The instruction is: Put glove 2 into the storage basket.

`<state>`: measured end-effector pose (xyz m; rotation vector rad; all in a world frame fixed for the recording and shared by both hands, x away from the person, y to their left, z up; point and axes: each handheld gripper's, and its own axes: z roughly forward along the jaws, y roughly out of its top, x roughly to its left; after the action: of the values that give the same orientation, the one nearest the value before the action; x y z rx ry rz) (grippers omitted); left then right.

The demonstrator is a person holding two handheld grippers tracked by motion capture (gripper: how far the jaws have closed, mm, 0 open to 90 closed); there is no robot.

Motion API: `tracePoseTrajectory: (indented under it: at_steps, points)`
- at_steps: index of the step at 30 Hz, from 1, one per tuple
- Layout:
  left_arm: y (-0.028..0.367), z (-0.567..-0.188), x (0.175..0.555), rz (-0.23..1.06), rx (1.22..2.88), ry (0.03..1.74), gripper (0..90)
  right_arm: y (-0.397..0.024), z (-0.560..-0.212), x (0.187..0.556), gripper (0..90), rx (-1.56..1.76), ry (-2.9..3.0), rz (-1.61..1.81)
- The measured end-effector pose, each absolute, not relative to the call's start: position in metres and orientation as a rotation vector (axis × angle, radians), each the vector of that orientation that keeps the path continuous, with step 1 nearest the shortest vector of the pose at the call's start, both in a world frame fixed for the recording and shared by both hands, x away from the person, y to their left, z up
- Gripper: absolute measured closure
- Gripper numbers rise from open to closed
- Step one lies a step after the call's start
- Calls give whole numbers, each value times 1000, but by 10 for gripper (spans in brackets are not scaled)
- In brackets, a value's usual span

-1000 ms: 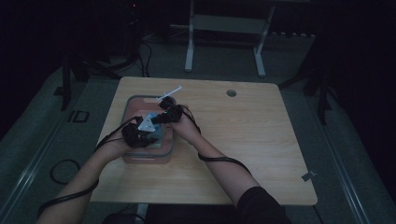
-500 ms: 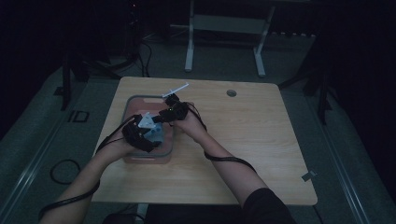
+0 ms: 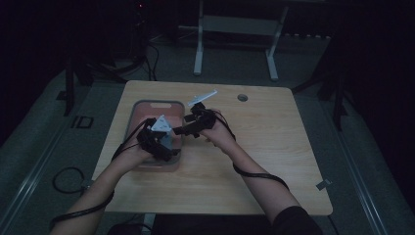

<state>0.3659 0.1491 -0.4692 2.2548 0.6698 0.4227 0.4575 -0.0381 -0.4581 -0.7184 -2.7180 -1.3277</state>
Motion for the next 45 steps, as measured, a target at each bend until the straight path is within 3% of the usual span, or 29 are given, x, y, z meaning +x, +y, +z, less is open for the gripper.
tracePoseTrajectory:
  at_steps: [18,45]
  points:
    - [98,-469,358,360,2224,579,19,-108,-474,449,162,-836,-2752,-1355]
    - [24,-487,341,262,2260,376,20,-177,-509,429,162,-895,-2750,-1336]
